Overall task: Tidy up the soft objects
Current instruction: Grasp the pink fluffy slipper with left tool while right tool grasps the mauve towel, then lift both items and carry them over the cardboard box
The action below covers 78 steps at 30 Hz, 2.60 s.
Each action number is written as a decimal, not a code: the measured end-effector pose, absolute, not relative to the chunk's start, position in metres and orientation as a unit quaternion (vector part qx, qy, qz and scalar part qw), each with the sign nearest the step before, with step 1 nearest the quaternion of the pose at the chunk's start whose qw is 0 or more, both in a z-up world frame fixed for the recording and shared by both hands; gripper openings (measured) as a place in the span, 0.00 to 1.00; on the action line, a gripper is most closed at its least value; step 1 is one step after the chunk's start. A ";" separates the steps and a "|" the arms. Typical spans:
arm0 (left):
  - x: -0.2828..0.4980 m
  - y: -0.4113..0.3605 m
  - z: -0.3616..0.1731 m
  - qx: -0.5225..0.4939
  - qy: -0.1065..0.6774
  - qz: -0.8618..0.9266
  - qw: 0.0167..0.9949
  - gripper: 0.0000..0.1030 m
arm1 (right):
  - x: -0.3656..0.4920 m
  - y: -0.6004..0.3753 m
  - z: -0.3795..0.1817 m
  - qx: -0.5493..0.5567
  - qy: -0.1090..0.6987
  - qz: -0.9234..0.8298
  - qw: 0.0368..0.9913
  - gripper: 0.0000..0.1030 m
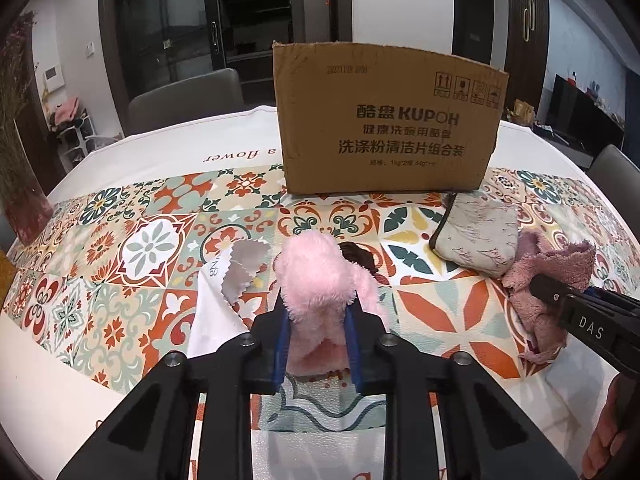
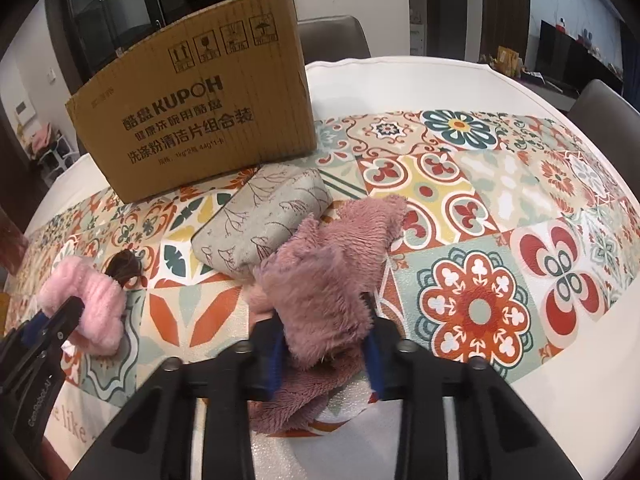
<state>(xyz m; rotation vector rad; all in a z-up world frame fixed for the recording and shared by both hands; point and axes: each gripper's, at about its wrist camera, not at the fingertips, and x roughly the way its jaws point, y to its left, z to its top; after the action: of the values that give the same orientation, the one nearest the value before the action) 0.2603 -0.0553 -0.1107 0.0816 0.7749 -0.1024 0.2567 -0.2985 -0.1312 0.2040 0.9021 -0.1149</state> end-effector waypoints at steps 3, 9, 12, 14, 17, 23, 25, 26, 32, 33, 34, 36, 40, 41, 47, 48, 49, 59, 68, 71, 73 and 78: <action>0.257 -0.055 -0.105 0.036 0.375 -0.053 0.925 0.23 | 0.253 -0.298 -0.126 0.101 0.427 -0.050 0.897 0.19; 0.246 -0.055 -0.087 0.031 0.362 -0.059 0.930 0.23 | 0.245 -0.298 -0.109 0.109 0.412 -0.042 0.904 0.17; 0.240 -0.055 -0.074 0.028 0.351 -0.064 0.934 0.23 | 0.239 -0.298 -0.096 0.110 0.397 -0.039 0.910 0.17; 0.236 -0.054 -0.067 0.027 0.344 -0.067 0.936 0.23 | 0.235 -0.297 -0.087 0.107 0.386 -0.038 0.915 0.17; 0.229 -0.053 -0.054 0.027 0.327 -0.076 0.941 0.23 | 0.228 -0.294 -0.071 0.103 0.368 -0.036 0.923 0.17; 0.218 -0.051 -0.024 0.026 0.291 -0.085 0.952 0.23 | 0.218 -0.290 -0.041 0.098 0.333 -0.026 0.937 0.17; 0.218 -0.050 -0.016 0.024 0.283 -0.091 0.954 0.23 | 0.215 -0.289 -0.033 0.097 0.323 -0.023 0.941 0.17; 0.217 -0.049 -0.012 0.023 0.279 -0.093 0.955 0.23 | 0.214 -0.289 -0.028 0.097 0.318 -0.019 0.943 0.17; 0.223 -0.046 0.015 0.022 0.257 -0.099 0.961 0.23 | 0.215 -0.285 -0.001 0.097 0.285 -0.001 0.953 0.17; 0.225 -0.046 0.018 0.022 0.255 -0.100 0.961 0.23 | 0.215 -0.284 0.003 0.096 0.281 0.001 0.955 0.17; 0.227 -0.045 0.022 0.021 0.251 -0.102 0.962 0.23 | 0.217 -0.283 0.007 0.096 0.276 0.004 0.956 0.17; 0.230 -0.044 0.030 0.021 0.243 -0.101 0.965 0.23 | 0.220 -0.281 0.015 0.092 0.267 0.009 0.959 0.17; 0.236 -0.042 0.046 0.024 0.225 -0.104 0.968 0.23 | 0.226 -0.277 0.029 0.088 0.249 0.019 0.964 0.17; 0.238 -0.042 0.049 0.024 0.221 -0.105 0.969 0.23 | 0.228 -0.276 0.034 0.088 0.243 0.024 0.966 0.17; 0.259 -0.043 0.067 0.017 0.208 -0.112 0.971 0.23 | 0.242 -0.272 0.054 0.084 0.219 0.037 0.971 0.17; 0.263 -0.044 0.069 0.015 0.209 -0.112 0.971 0.23 | 0.246 -0.272 0.057 0.084 0.217 0.041 0.972 0.17; 0.270 -0.044 0.072 0.014 0.209 -0.114 0.971 0.23 | 0.250 -0.272 0.060 0.083 0.213 0.043 0.973 0.17; 0.317 -0.055 0.094 0.018 0.201 -0.116 0.973 0.23 | 0.297 -0.277 0.079 0.089 0.201 0.048 0.974 0.17; 0.355 -0.065 0.104 0.027 0.204 -0.119 0.971 0.23 | 0.330 -0.276 0.092 0.076 0.186 0.052 0.978 0.17; 0.369 -0.068 0.103 0.026 0.212 -0.122 0.969 0.23 | 0.343 -0.275 0.095 0.069 0.183 0.053 0.979 0.17; 0.377 -0.070 0.098 0.027 0.218 -0.119 0.968 0.23 | 0.353 -0.273 0.094 0.060 0.187 0.054 0.979 0.17; 0.403 -0.078 0.086 0.026 0.242 -0.123 0.962 0.23 | 0.380 -0.273 0.083 0.056 0.218 0.059 0.972 0.17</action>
<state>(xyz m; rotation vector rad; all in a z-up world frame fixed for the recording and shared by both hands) 0.4026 -0.0780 0.0860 0.0531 0.4905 -0.2483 0.3800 -0.2726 0.0833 0.1132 0.4406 0.1200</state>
